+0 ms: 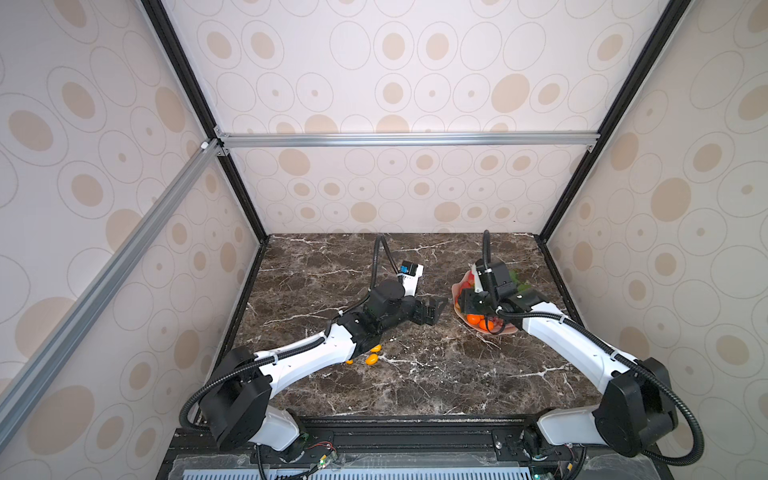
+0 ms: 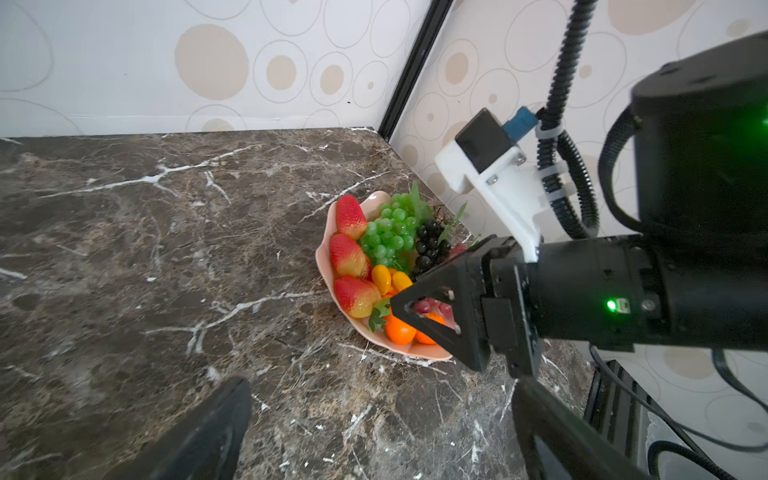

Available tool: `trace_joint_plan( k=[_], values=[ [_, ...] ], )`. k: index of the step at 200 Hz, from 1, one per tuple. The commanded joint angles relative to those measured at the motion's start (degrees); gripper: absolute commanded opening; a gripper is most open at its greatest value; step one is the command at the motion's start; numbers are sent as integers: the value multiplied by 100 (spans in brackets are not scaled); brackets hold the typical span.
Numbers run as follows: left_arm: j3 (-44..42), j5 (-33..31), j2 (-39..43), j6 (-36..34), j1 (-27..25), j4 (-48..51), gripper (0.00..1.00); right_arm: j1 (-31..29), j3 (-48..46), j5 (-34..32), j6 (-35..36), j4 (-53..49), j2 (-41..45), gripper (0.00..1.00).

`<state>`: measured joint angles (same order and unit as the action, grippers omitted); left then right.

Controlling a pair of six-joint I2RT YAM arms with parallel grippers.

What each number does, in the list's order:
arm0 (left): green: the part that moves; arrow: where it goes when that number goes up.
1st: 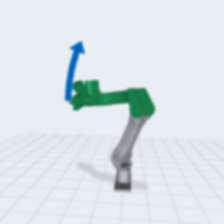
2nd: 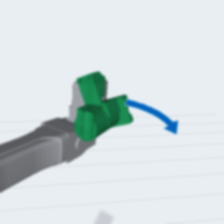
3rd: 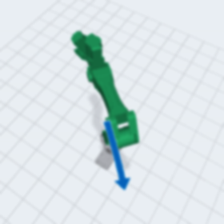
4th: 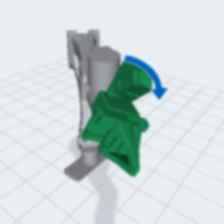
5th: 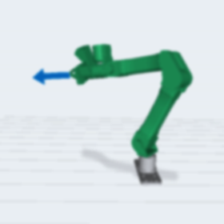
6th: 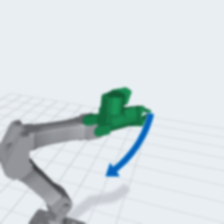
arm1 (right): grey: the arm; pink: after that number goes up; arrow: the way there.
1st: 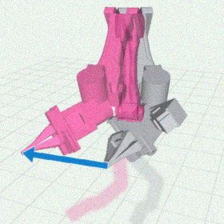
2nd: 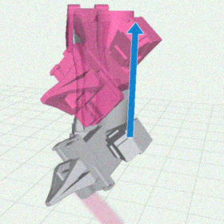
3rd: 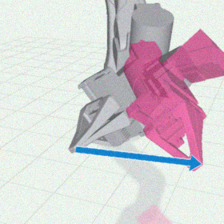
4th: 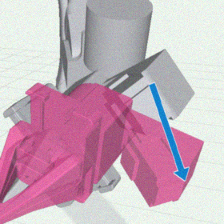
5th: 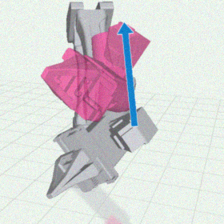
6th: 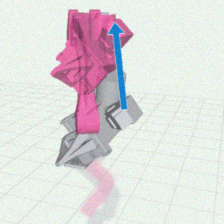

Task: Place and organize the fake fruits in the fruit bowl
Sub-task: 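Move the right gripper back over the remaining yellow fruits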

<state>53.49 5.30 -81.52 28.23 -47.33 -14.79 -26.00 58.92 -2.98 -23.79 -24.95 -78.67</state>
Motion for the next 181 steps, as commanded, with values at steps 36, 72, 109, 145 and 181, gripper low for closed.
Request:
trace_joint_plan(
  k=[36, 72, 109, 145, 181],
  values=[
    [-862, -386, 1065, 248, 485, 363, 99, -1286, 288, -345, -226, 365, -677, 52],
    [-1457, -468, 1864, 516, 942, 747, 99, -1844, 614, -396, -316, 445, -1184, 52],
    [-1732, -503, 2545, 570, 1334, 1380, 99, -2219, 991, -404, -319, 447, -1620, 52],
    [-1859, -530, 3017, 630, 1631, 1958, 99, -2486, 1305, -382, -285, 400, -1967, 51],
    [-2020, -564, 3515, 756, 1860, 2389, 99, -2688, 1528, -287, -243, 377, -2261, 51]
  ],
)
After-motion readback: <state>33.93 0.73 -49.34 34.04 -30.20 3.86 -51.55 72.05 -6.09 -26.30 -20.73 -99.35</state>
